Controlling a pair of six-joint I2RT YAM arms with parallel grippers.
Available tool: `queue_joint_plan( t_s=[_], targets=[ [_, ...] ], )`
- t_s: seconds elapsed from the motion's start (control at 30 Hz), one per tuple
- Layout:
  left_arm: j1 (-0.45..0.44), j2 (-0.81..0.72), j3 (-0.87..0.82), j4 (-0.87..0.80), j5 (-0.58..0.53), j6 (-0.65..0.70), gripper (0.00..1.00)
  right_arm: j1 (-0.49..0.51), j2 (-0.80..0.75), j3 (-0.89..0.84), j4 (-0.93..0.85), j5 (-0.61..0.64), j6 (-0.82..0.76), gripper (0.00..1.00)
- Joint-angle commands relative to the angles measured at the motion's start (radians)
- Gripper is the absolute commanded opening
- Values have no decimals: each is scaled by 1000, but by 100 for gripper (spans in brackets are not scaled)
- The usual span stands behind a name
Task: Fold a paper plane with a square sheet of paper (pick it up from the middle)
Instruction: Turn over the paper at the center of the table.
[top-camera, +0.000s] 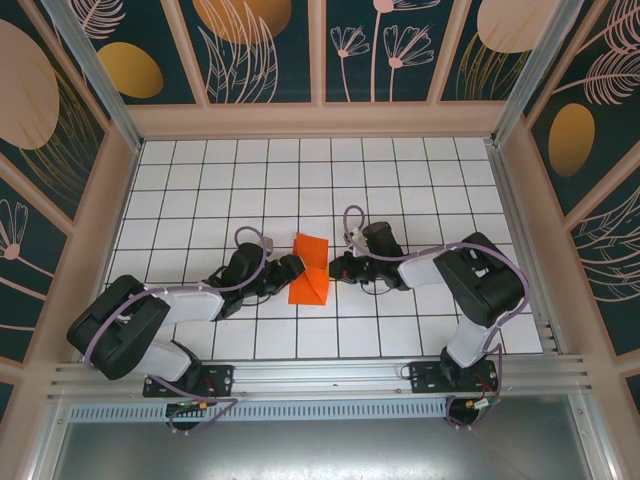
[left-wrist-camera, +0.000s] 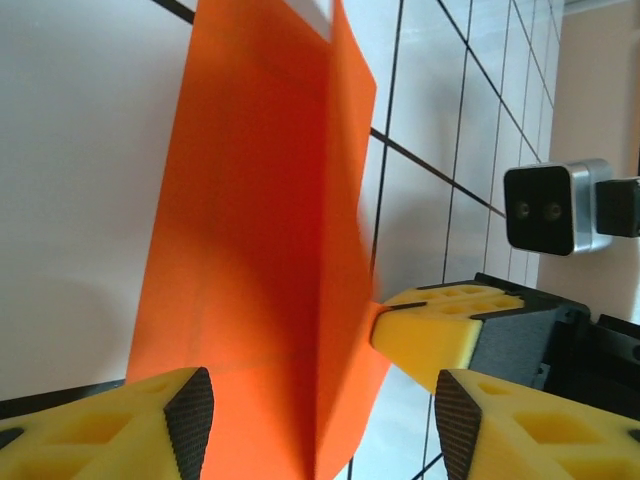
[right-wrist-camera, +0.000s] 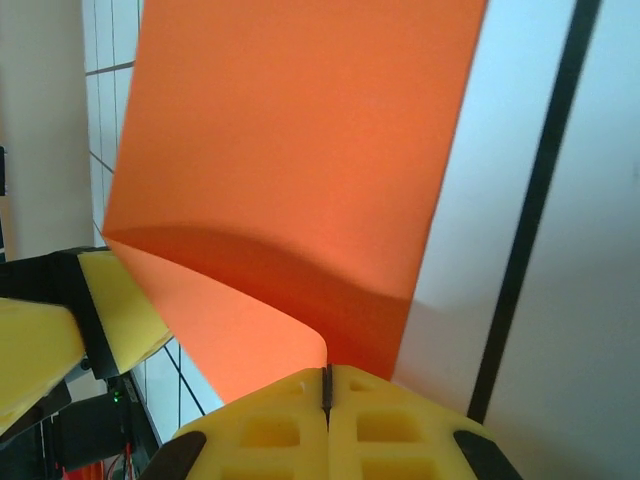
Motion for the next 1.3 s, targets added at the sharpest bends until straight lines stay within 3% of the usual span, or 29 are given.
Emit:
queue_joint_plan(
  t_s=[0.0,0.17,0.6,0.7,0.83,0.93,1.27],
  targets=[
    [-8,21,24,68,14,25,61,-8,-35,-15,44,14,8,6],
    [-14,57,53,77,32,55,51,-10,-38,-23,44,6,2,6],
    [-21,143,96,127,112,164,45,-21,-48,-22,39,-18,7,8],
    [-21,151,103,105,110,216,41,-30,-71,-19,39,-32,10,15],
    [-22,186,124,93,111,239,34,-44,-156,-28,19,-4,18,42],
    [-21,200,133,93,107,242,30,-103,-213,-20,-18,7,4,55],
    [-22,163,182,-25,33,325,9,-262,-301,80,-168,17,-140,71]
  ],
)
